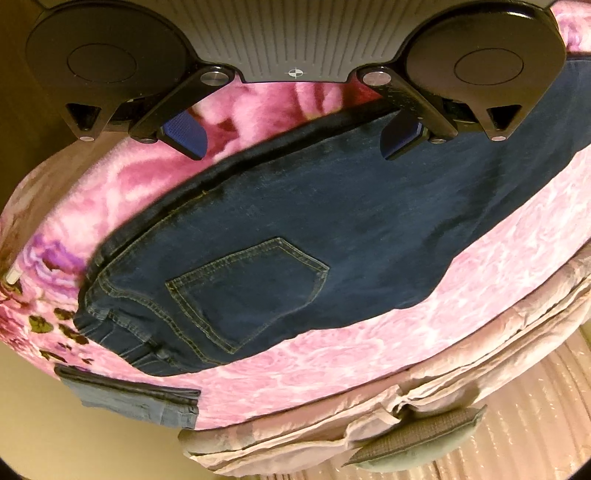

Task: Fold clothes
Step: 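Grasp the dark jeans leg hems with the left gripper, then lift the hems and fold the legs toward the waistband with the left gripper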

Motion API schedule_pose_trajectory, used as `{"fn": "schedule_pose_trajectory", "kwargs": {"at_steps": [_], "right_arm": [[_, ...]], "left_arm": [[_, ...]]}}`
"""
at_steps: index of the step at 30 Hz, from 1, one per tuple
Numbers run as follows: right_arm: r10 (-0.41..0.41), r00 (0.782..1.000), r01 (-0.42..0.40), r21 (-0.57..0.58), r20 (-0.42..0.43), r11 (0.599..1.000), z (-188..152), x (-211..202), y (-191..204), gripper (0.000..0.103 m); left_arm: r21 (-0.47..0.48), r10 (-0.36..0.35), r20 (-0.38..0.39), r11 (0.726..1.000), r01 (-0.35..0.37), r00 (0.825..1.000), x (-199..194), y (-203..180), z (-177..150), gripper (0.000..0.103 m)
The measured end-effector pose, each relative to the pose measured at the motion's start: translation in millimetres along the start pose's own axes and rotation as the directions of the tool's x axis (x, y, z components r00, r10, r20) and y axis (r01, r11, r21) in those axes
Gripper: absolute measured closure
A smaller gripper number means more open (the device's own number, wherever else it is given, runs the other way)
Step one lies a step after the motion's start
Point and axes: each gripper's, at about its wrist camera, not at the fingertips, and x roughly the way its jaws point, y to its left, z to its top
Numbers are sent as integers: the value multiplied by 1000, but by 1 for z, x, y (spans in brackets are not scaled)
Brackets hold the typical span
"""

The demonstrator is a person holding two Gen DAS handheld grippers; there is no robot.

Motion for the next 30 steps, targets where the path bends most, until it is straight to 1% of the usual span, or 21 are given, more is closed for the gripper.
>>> {"fn": "schedule_pose_trajectory", "kwargs": {"at_steps": [2,4,5,8,13,16,17,18,20,22,24,25,26,27,28,29,30], "right_arm": [[0,1000,0,1,3,1000,0,-1,-2,1],[-5,1000,5,9,6,1000,0,-2,-6,1],[-8,1000,8,15,7,1000,1,-2,-8,1],[-21,1000,21,38,10,999,1,-3,-17,1],[-32,999,32,55,8,998,1,-2,-24,1],[-25,1000,24,63,10,998,1,-1,-26,1],[-22,1000,21,64,12,998,2,-1,-26,1],[-20,1000,19,67,15,998,2,-1,-28,1],[-19,1000,17,74,19,997,2,-2,-32,1],[-22,999,19,87,24,996,3,-3,-39,1],[-27,999,24,102,29,994,4,-4,-47,1],[-31,999,28,110,34,994,4,-6,-52,1],[-37,999,32,118,38,992,5,-7,-57,1],[-44,998,38,129,43,991,5,-9,-62,1],[-50,998,43,140,48,989,6,-10,-68,1],[-57,997,48,153,53,987,7,-12,-73,1],[-62,996,52,165,58,985,8,-14,-78,1]], "left_arm": [[-40,-21,20,999,22,1000,4,3,1,82],[-60,-32,37,998,34,999,6,3,2,80],[-62,-36,43,997,38,998,7,3,2,77],[-49,-30,51,998,33,998,12,0,4,76],[-64,-21,79,998,26,997,20,-4,6,78],[-26,-1,100,1000,4,995,22,-10,3,80],[-11,5,106,1000,-4,994,22,-12,1,82],[9,18,112,1000,-19,994,22,-14,0,94],[66,47,122,996,-55,991,21,-22,-1,98],[154,67,135,984,-87,989,20,-36,-4,100],[273,81,159,954,-123,984,18,-59,-9,100],[337,82,172,931,-137,982,17,-73,-13,100],[413,71,185,899,-144,980,15,-90,-20,100],[491,56,197,859,-148,979,14,-108,-28,100],[565,39,207,811,-152,978,12,-126,-36,100],[642,9,209,753,-144,978,10,-145,-48,100],[715,-26,205,686,-132,978,8,-165,-63,100]]}}
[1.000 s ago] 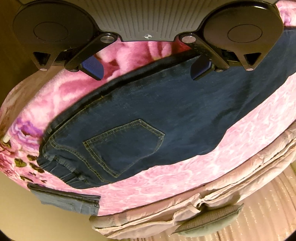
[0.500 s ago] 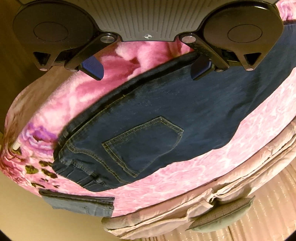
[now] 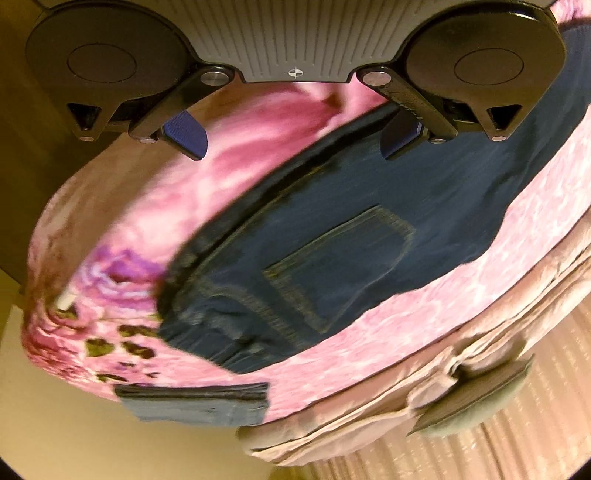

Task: Fold clothes
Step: 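Lift the hems and fold the legs toward the waistband with the left gripper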

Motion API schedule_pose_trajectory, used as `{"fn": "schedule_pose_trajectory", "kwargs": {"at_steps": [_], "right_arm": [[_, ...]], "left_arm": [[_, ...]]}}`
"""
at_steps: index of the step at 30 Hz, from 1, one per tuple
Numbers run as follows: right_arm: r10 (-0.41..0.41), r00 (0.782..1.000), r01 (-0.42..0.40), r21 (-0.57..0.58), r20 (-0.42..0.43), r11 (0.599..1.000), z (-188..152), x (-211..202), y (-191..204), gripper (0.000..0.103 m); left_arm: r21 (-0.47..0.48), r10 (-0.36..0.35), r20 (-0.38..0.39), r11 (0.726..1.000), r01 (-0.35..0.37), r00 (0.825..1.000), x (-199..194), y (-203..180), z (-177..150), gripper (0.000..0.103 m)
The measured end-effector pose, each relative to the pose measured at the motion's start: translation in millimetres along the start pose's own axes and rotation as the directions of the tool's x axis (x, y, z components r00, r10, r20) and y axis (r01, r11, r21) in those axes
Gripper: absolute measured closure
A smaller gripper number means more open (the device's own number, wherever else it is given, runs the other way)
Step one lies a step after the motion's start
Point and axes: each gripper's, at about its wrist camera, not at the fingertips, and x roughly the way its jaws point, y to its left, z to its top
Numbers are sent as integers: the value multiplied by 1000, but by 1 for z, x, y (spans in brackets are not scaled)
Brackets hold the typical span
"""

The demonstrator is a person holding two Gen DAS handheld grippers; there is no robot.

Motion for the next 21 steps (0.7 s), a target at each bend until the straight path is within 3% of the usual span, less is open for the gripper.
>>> {"fn": "schedule_pose_trajectory", "kwargs": {"at_steps": [2,5,7,9,10,12,13,16,18,21], "right_arm": [[-4,1000,4,16,14,1000,4,-3,-8,1],[-1,999,0,31,33,1000,10,-8,-14,1],[4,999,-6,42,44,999,12,-10,-17,1],[9,999,-12,54,52,998,14,-11,-18,1],[13,999,-16,59,53,998,15,-11,-18,1],[23,998,-26,66,51,997,17,-11,-18,1],[31,998,-34,66,49,997,17,-12,-17,1],[66,996,-70,62,58,996,19,-15,-15,1],[106,992,-109,61,64,992,20,-15,-12,1],[278,960,-279,120,27,953,24,-6,-2,1]], "left_arm": [[173,-61,30,983,55,998,-7,-50,1,100],[396,-182,9,904,164,983,-16,-125,-24,99],[522,-245,-56,819,238,968,-14,-171,-52,97],[616,-267,-190,717,326,945,2,-210,-95,82],[653,-269,-256,660,372,928,10,-229,-117,82],[697,-199,-369,588,412,908,27,-248,-160,82],[692,-190,-384,589,418,904,28,-248,-166,82],[648,-211,-379,635,421,901,17,-237,-163,82],[574,-260,-379,687,446,888,9,-220,-144,82],[497,-283,-350,752,433,893,0,-193,-115,82]]}}
